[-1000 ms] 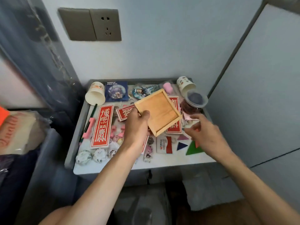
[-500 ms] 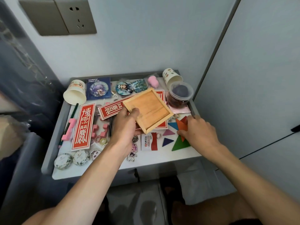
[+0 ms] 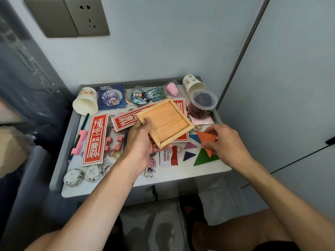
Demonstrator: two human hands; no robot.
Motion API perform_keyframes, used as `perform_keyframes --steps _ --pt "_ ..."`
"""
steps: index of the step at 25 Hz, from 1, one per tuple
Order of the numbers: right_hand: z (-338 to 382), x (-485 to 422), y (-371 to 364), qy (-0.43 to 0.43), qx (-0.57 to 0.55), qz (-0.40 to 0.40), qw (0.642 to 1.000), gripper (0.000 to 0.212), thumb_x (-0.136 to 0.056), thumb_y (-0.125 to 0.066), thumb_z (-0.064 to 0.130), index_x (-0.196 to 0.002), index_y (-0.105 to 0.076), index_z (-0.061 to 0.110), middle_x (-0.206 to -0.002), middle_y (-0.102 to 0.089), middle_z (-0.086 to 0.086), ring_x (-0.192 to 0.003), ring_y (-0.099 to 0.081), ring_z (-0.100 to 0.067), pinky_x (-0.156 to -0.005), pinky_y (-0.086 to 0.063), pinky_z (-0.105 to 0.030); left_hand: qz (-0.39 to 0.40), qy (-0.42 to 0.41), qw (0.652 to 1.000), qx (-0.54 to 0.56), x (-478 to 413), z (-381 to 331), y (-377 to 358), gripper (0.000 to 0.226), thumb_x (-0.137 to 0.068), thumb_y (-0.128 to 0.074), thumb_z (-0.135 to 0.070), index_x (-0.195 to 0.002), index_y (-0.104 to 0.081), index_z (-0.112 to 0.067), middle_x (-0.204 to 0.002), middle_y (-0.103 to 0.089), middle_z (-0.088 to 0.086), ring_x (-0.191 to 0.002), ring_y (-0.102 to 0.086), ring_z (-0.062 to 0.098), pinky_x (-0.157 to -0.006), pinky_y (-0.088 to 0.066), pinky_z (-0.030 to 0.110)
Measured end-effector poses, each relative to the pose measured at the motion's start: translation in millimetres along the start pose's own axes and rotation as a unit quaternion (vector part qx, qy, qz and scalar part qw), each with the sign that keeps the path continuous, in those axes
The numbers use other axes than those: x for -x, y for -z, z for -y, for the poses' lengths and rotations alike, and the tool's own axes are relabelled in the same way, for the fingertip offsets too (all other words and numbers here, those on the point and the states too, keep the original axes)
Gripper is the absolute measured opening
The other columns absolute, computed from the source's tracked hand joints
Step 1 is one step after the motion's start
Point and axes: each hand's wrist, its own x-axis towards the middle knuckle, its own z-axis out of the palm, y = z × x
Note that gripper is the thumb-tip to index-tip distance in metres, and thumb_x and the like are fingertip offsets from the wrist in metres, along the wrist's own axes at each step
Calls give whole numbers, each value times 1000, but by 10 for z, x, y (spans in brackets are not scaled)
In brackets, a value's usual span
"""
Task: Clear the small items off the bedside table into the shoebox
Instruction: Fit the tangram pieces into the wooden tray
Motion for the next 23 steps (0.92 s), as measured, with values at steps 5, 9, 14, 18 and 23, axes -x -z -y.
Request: perform_keyframes --steps 5,9,14,18,23 --pt "-96 190 -9 -7 91 70 993 43 -82 -76 26 -121 -58 28 -129 -54 1 -112 -53 -18 -94 -49 -34 8 13 1000 15 -7 4 32 25 -105 -40 -30 -122 -55 -20 -111 -72 10 -80 -76 25 -60 -62 45" --pt "-15 212 -61 2 144 67 987 62 -76 -78 44 -131 -51 29 -131 -49 5 -115 -53 -18 -91 -49 -35 0 17 1000 15 -24 27 13 21 -104 -43 -29 -117 -58 -20 -107 -73 9 -79 -76 25 -58 -62 43" --pt "77 158 -78 -4 178 78 981 55 -73 -80 45 -119 -57 28 -121 -58 6 -108 -56 -17 -83 -49 -34 18 24 1000 5 -43 51 -5 20 -103 -46 -25 -118 -58 -20 -110 -73 9 -87 -75 27 -59 -62 41" --pt "109 131 -118 -19 181 89 979 54 -74 -80 42 -120 -56 25 -115 -59 4 -103 -58 -18 -80 -49 -33 41 10 999 -24 -58 74 7 27 -98 -54 -5 -120 -56 -21 -115 -71 7 -92 -74 24 -63 -63 37" --pt "64 187 -127 6 172 96 980 54 -74 -81 36 -119 -50 32 -114 -56 3 -100 -56 -18 -75 -49 -32 49 -1 998 -32 -58 96 28 35 -96 -54 1 -124 -55 -21 -114 -71 5 -91 -75 23 -62 -62 35"
